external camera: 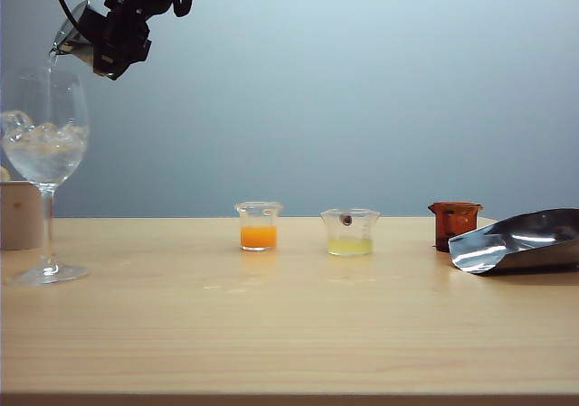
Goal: Pick up the first measuring cup from the left, pour the coconut rum inside into the goblet, and finally put the measuring cup back in its original place.
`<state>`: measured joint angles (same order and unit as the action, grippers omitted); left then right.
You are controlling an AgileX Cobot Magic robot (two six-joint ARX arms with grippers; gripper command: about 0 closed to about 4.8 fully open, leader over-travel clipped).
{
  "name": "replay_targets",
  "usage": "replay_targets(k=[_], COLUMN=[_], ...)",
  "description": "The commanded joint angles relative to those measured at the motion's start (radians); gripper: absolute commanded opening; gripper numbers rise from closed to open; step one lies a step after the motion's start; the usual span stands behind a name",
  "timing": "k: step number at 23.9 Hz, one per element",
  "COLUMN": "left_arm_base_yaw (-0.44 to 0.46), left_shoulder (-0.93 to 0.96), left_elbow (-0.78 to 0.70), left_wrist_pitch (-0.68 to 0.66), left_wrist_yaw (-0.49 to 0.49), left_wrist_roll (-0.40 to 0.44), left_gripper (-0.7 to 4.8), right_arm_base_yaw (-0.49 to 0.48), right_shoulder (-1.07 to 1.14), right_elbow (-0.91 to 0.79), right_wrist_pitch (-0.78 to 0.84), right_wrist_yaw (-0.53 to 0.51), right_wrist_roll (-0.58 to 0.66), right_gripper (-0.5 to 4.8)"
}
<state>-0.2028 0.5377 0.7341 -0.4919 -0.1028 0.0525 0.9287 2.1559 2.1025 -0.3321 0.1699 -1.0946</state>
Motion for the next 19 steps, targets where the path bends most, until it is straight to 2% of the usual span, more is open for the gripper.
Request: replay_targets(k=[1, 5, 10, 19], left_arm_base_yaw=[0.001, 0.001, 0.001, 0.001], left_shoulder=[-0.002, -0.002, -0.002, -0.002], left_elbow=[0.005, 0.005, 0.005, 0.005], left_wrist_pitch=[0.007, 0.007, 0.007, 0.007], left_wrist_yaw=[-0.002, -0.002, -0.002, -0.002], left_wrist_roll=[0.000, 0.000, 0.000, 0.000], left_gripper=[-0.03, -0.03, -0.03, -0.03], right_arm_base_yaw=[0.006, 0.012, 0.013, 0.019], right_shoulder=[-0.011, -0.011, -0.011, -0.011], right_elbow=[0.009, 0.009, 0.009, 0.009], right_wrist_pitch=[-0.005, 0.000, 0.003, 0.053], right_wrist_yaw=[0.035, 0.038, 0.038, 0.037], right_wrist_roll=[-0.042, -0.138, -0.141, -0.247], right_gripper=[0.40, 0.40, 0.40, 0.40])
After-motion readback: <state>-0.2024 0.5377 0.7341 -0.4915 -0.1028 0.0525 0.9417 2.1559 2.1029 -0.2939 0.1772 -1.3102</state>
